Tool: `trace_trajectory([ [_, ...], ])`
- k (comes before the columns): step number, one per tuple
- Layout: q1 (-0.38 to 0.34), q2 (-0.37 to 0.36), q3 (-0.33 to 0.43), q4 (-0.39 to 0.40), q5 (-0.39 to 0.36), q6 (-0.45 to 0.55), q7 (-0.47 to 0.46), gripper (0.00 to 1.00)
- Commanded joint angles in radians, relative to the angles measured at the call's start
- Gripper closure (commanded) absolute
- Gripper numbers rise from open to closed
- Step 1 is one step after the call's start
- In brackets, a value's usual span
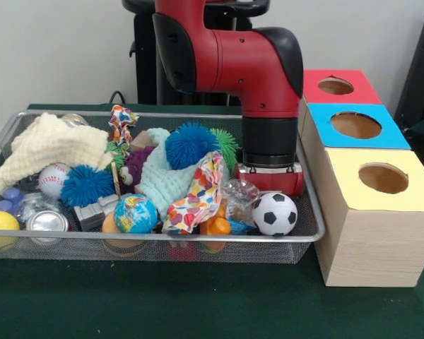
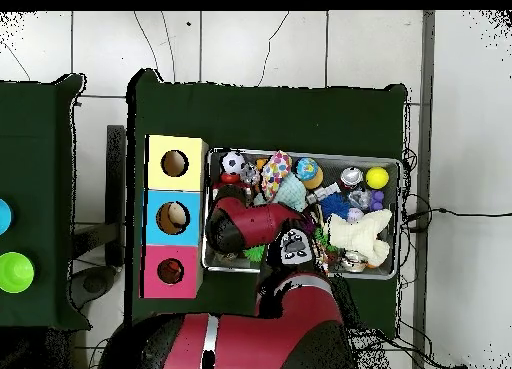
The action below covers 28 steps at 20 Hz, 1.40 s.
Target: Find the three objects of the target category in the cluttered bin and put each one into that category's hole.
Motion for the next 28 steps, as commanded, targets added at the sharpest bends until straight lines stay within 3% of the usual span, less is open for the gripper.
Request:
trace_trajectory([
  [1, -0.037, 0.142, 0.017, 0.01, 0.008, 0.168, 0.07, 0.0],
  [5, -0.051, 0.132, 0.032, 0.026, -0.003, 0.175, 0.061, 0.0],
  [15, -0.14, 0.031, 0.132, 0.14, -0.052, 0.301, -0.017, 0.0],
  [20, -0.152, -0.018, 0.152, 0.197, -0.064, 0.321, -0.022, 0.0],
  [28, -0.152, -0.035, 0.166, 0.216, -0.065, 0.336, -0.02, 0.0],
])
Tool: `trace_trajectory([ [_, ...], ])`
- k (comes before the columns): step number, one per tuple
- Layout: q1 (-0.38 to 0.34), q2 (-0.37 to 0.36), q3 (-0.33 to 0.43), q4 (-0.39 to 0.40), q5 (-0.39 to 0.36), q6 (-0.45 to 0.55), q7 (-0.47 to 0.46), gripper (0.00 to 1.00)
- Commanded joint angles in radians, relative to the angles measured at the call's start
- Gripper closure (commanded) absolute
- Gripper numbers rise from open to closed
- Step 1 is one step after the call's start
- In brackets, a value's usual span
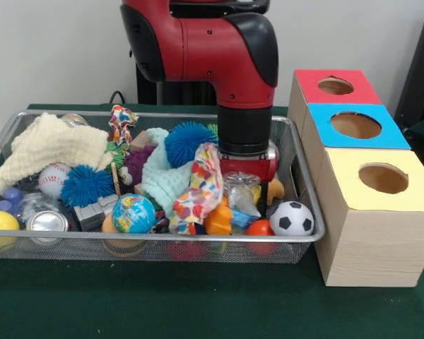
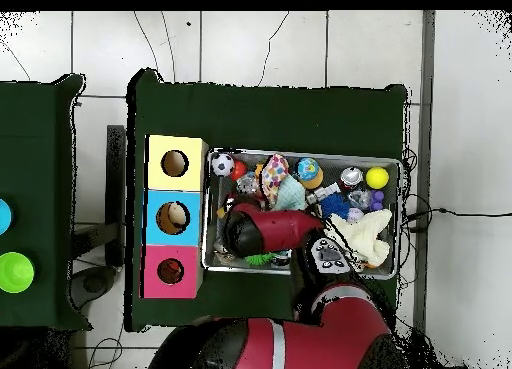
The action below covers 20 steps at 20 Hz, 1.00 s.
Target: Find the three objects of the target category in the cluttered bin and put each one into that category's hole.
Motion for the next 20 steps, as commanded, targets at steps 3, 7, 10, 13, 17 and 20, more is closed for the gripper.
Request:
trace_trajectory([
  [3, -0.012, 0.032, 0.076, 0.118, -0.064, 0.172, -0.017, 0.0],
  [7, -0.018, 0.047, 0.091, 0.109, -0.064, 0.183, -0.028, 0.0],
  [10, -0.021, 0.048, 0.101, 0.109, -0.062, 0.195, -0.035, 0.0],
  [13, -0.029, 0.053, 0.116, 0.102, -0.063, 0.211, -0.051, 0.0],
  [17, -0.014, 0.051, 0.108, 0.091, -0.064, 0.214, -0.049, 0.0],
  [20, 0.08, -0.027, 0.012, 0.124, -0.046, 0.187, 0.024, 0.0],
])
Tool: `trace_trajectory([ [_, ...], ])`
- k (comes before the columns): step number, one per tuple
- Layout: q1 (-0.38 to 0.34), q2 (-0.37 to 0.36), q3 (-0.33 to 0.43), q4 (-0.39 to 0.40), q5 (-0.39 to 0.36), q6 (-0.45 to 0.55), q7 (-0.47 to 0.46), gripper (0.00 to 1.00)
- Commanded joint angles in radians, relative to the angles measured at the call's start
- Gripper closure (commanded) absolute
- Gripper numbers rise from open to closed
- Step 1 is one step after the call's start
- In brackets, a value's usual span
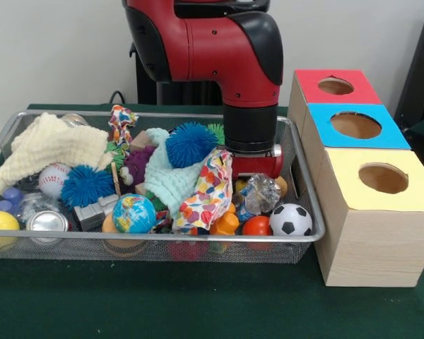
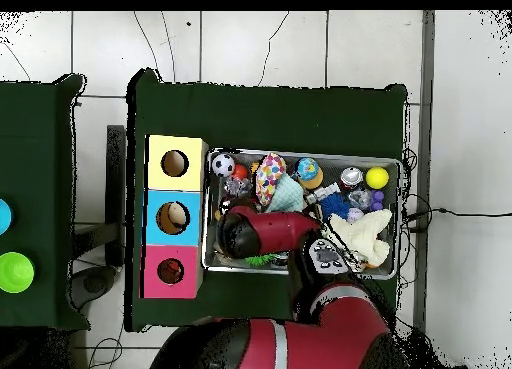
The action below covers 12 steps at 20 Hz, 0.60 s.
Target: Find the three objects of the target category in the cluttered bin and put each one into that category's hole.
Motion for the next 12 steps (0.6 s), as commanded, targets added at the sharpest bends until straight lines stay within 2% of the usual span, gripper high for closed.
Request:
trace_trajectory([
  [1, 0.087, -0.058, -0.009, 0.134, -0.035, 0.194, 0.03, 0.0],
  [4, 0.072, -0.176, 0.01, 0.204, -0.011, 0.243, 0.029, 0.0],
  [7, 0.102, -0.27, -0.018, 0.234, -0.009, 0.258, 0.037, 0.0],
  [9, 0.1, -0.294, -0.012, 0.242, -0.009, 0.259, 0.038, 0.0],
  [12, 0.097, -0.292, -0.005, 0.234, -0.011, 0.253, 0.046, 0.0],
])
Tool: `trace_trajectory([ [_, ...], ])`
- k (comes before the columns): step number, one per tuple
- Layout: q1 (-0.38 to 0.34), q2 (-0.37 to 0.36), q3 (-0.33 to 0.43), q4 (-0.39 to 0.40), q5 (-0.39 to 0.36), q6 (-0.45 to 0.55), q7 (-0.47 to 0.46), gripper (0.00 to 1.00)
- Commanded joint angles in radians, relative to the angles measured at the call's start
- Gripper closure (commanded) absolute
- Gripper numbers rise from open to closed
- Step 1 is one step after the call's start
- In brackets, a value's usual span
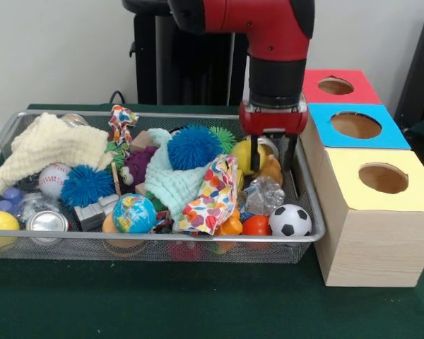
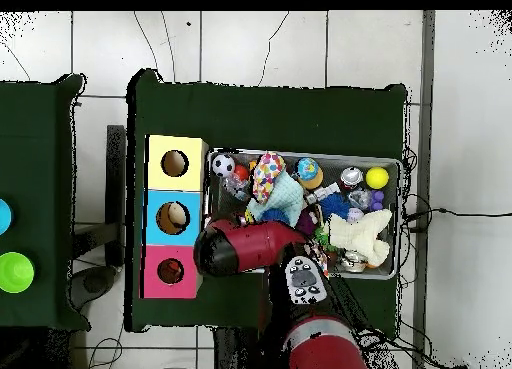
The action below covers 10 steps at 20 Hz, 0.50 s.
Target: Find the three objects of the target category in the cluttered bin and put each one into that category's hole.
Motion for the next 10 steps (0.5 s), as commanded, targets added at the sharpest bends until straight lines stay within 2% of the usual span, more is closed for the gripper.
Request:
trace_trajectory([
  [1, 0.008, -0.103, 0.017, 0.093, -0.006, 0.136, 0.048, 0.0],
  [6, 0.004, -0.107, 0.052, 0.104, 0.024, 0.168, 0.061, 0.0],
  [10, 0.019, -0.088, 0.055, 0.114, 0.036, 0.151, 0.089, 0.0],
])
